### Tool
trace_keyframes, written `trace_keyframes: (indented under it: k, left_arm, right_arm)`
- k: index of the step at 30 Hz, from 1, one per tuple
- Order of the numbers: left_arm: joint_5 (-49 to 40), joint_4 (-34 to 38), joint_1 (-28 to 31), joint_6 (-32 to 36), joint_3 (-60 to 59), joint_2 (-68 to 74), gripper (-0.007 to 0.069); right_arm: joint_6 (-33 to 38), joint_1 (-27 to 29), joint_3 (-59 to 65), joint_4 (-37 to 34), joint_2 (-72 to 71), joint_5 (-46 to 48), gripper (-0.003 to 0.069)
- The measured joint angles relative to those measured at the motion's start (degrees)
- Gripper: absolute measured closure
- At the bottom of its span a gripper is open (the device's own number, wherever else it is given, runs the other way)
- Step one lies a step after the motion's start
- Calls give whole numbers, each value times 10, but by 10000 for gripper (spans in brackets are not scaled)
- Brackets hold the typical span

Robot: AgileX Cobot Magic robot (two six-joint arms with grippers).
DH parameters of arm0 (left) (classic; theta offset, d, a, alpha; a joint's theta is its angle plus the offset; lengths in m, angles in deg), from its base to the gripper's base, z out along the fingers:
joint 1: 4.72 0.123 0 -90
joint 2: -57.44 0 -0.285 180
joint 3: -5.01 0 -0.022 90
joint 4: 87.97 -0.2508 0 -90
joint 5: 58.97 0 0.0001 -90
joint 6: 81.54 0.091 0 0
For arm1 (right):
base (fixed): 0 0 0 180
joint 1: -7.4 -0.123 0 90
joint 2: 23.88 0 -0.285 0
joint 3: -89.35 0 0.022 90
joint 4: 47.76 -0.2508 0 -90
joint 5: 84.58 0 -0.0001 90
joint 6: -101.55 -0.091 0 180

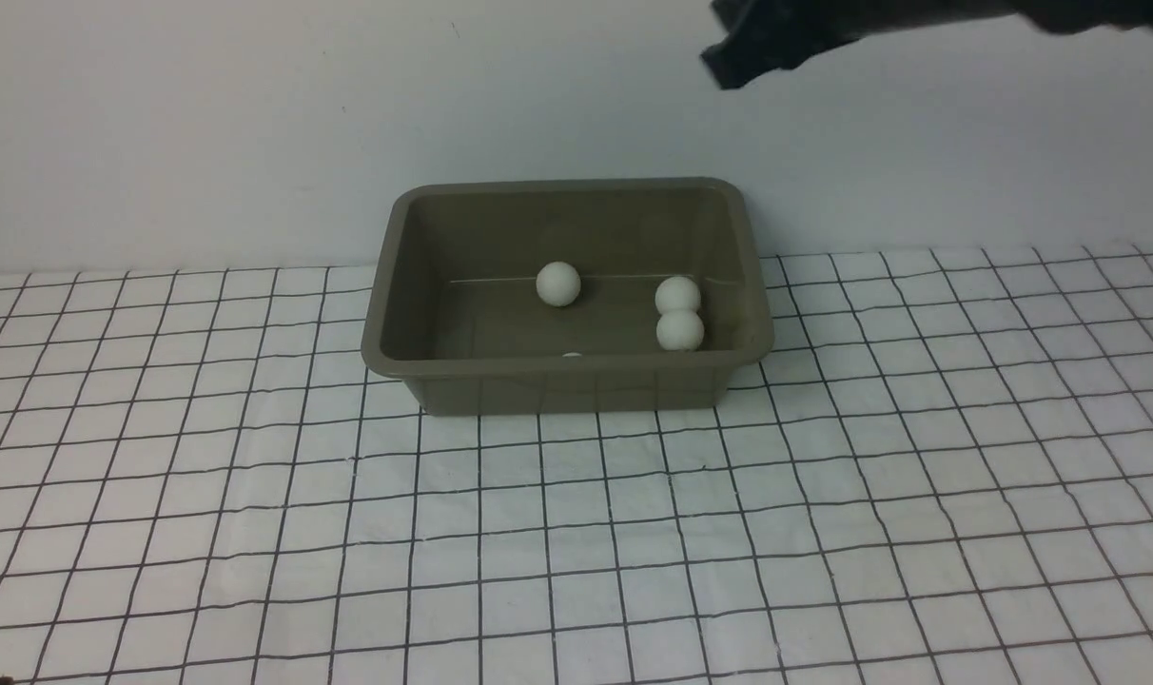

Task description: Put the table tennis balls into the box on the white checkered tablecloth.

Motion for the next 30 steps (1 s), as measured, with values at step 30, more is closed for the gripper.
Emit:
trace_keyframes:
  k: [30]
  left_arm:
    - [0,0,0,0,0,0,629]
  right_arm:
    - [-125,71,731,-48,-801,-86,454]
